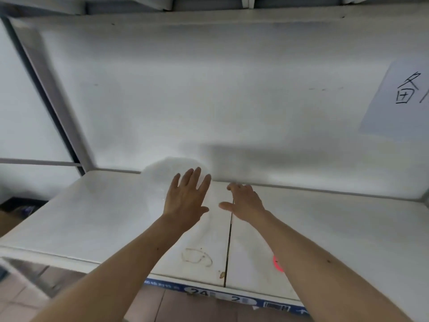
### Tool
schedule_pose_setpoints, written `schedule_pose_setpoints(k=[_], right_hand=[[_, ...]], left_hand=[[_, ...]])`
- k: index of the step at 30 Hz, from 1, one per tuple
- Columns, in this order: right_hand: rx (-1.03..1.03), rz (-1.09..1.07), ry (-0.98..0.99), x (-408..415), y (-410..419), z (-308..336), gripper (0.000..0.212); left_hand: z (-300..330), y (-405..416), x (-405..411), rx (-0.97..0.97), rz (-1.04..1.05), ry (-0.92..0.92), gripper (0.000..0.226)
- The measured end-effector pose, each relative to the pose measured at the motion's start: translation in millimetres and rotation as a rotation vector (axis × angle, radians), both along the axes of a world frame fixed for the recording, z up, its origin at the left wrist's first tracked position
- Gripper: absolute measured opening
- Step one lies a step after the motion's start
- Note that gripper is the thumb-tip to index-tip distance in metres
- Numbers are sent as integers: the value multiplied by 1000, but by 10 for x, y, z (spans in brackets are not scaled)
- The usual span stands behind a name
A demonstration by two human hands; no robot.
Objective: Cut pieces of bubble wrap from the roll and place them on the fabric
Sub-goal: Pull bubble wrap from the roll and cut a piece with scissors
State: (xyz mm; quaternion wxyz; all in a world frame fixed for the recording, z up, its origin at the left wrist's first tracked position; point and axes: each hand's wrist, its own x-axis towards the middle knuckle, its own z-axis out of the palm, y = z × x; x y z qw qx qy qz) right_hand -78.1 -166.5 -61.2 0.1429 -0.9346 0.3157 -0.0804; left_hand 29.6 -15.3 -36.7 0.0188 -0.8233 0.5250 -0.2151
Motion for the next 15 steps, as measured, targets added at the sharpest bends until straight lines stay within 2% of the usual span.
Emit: schedule_pose_setpoints(k=[5,9,15], right_hand=[[34,24,-75,262,-65,-90,56],[0,-1,-151,365,-61,-164,29],[34,-80,-235,157,-165,-192,25]], left_hand=[[-54,-63,115,-61,-29,9,92],[-23,-77,130,-118,-52,36,90],[7,-56,63,-83,-29,18,89]])
